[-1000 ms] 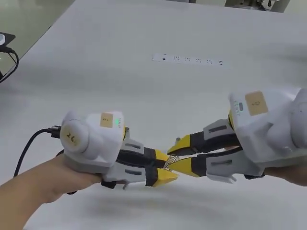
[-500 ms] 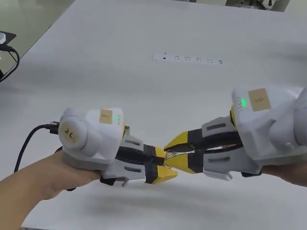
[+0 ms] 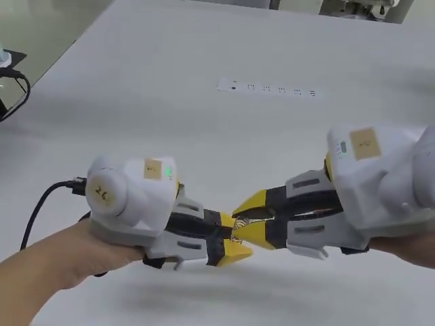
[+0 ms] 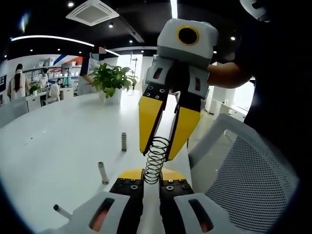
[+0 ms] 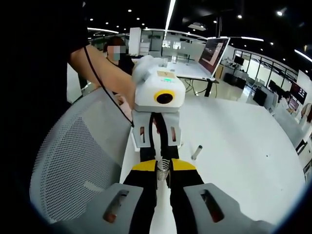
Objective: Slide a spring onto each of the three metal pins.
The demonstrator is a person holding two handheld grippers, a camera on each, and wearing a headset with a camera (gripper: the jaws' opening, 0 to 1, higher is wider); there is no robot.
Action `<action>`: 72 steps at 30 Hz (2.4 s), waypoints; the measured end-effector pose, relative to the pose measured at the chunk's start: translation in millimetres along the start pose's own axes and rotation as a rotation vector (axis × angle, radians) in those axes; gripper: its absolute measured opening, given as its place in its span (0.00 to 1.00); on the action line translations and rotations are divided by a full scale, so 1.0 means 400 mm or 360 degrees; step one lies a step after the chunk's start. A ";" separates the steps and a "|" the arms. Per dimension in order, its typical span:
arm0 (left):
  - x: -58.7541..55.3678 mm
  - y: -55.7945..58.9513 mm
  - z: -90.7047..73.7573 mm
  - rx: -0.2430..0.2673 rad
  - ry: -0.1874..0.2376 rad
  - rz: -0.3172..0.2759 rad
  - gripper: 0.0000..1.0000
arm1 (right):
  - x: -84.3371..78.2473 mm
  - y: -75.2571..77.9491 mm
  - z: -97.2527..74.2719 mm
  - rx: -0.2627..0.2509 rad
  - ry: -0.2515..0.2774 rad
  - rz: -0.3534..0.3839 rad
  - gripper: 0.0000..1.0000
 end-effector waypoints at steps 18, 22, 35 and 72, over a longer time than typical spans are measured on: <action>-0.004 -0.012 -0.006 0.0032 -0.0020 -0.0044 0.24 | 0.002 0.013 -0.002 -0.0005 -0.0027 -0.0026 0.06; -0.004 -0.013 -0.012 0.0042 -0.0019 -0.0057 0.28 | 0.002 0.014 -0.003 -0.0013 -0.0026 -0.0026 0.06; -0.035 -0.028 -0.051 0.0133 -0.0056 -0.0085 0.41 | -0.001 0.017 -0.007 -0.0035 -0.0023 -0.0008 0.06; -0.095 -0.063 -0.168 0.0428 -0.0024 -0.0234 0.91 | -0.026 0.037 -0.015 -0.0124 -0.0057 -0.0030 0.06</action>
Point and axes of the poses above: the centre of the closed fingertips' face, and the gripper's own axes: z roughly forward along the fingers, y roughly to its right, x roughly out of its top, the point moved 5 cm from there along -z, roughly backward along the fingers, and after that the axes turned 5 degrees about -y, right-handed, at the moved point
